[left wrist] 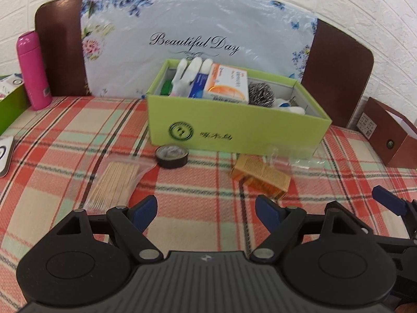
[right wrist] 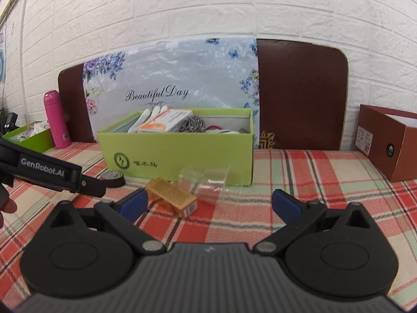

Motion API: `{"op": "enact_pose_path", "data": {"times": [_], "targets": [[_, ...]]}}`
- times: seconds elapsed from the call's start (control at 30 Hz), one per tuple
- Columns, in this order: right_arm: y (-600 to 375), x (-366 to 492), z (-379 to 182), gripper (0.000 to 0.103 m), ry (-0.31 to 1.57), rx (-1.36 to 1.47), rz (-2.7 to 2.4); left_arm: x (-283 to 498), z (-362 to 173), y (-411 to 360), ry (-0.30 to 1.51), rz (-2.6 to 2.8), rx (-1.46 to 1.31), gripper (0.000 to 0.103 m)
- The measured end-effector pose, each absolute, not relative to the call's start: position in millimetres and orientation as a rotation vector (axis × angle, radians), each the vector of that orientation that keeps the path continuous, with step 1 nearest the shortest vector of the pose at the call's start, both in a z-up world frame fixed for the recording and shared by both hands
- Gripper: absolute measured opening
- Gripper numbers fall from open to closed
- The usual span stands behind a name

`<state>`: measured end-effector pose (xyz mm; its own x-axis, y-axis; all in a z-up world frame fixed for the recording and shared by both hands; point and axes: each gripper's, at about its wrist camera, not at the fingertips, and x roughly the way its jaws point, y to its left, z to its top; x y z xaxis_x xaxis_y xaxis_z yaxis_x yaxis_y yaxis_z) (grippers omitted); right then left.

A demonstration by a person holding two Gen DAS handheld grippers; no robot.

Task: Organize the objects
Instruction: 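Move both tools back toward the cotton swab bag and gold box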

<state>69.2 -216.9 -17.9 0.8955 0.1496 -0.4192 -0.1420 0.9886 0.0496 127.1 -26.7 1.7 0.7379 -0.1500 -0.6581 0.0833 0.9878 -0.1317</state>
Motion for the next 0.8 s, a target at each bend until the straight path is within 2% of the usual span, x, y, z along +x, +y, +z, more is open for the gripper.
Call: {"op": "enact_pose_path", "data": {"times": [0.37,0.57,0.8], "targets": [[-197.0,80.6,-38.4,0.103,0.497,-0.003,0.249,113.6,-29.3,20.6,0.760,-0.054,-0.166,0.085],[-183.7,122.7,-51.3,0.095,0.533,-0.036,0.284,109.3,-34.5,40.9,0.755,-0.012,-0.191,0.085],[-172.5,153.6,-64.0,0.094,0.548,-0.076,0.264,125.4,-39.2,55.8,0.747,-0.003,-0.222,0.085]]}}
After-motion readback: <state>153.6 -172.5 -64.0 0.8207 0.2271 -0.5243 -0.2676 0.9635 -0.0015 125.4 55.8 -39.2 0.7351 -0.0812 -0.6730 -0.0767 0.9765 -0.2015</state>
